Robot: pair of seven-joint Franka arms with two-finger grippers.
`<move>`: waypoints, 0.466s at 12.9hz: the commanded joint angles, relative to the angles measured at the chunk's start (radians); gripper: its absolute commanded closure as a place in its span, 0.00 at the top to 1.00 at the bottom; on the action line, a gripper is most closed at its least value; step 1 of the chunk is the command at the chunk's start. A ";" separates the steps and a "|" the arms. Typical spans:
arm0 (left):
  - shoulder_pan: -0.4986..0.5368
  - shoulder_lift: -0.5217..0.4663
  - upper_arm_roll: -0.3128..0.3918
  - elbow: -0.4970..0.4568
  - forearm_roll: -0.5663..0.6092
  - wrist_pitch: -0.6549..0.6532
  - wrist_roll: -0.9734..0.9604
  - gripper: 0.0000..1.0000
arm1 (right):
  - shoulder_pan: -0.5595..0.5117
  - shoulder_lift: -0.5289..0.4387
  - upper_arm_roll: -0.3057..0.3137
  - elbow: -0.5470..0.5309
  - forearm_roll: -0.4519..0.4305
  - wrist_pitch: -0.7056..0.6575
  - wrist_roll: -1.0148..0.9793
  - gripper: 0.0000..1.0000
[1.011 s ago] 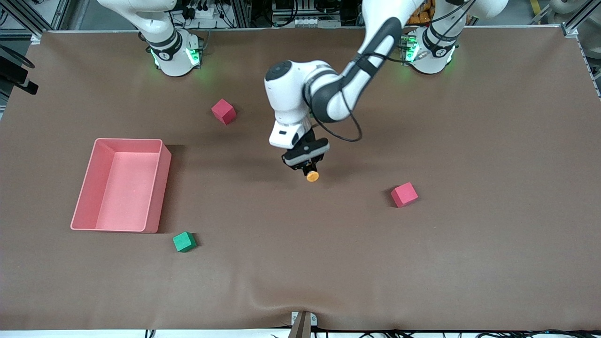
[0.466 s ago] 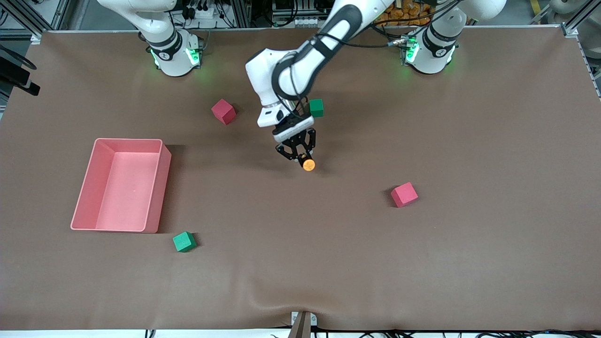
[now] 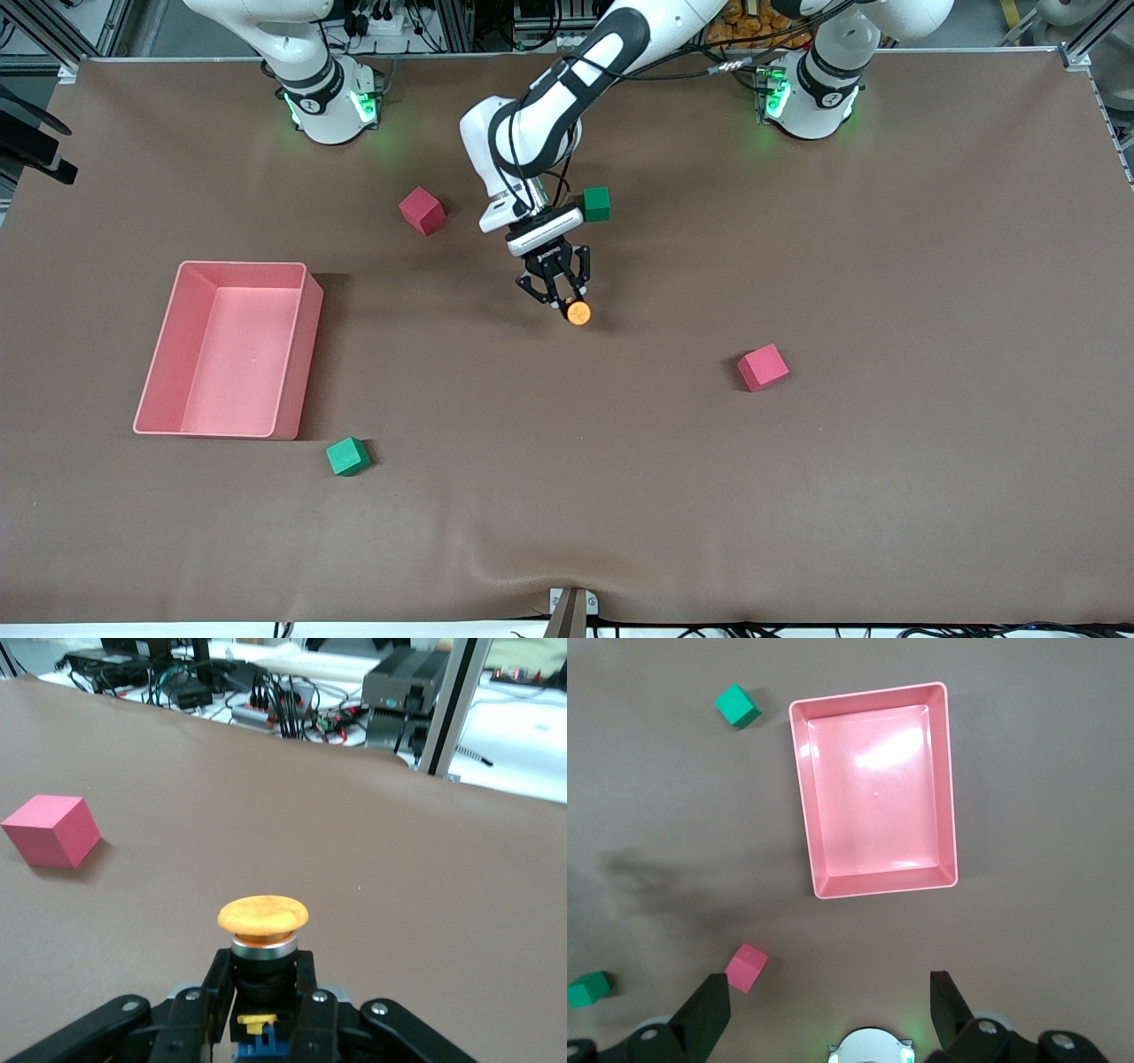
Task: Place and upright button with both arms
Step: 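Lower the button cap up onto the table with the left gripper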
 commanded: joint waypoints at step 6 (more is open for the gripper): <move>-0.096 0.168 0.083 0.051 0.188 -0.114 -0.169 0.00 | -0.048 0.015 -0.009 0.006 -0.011 -0.007 -0.192 1.00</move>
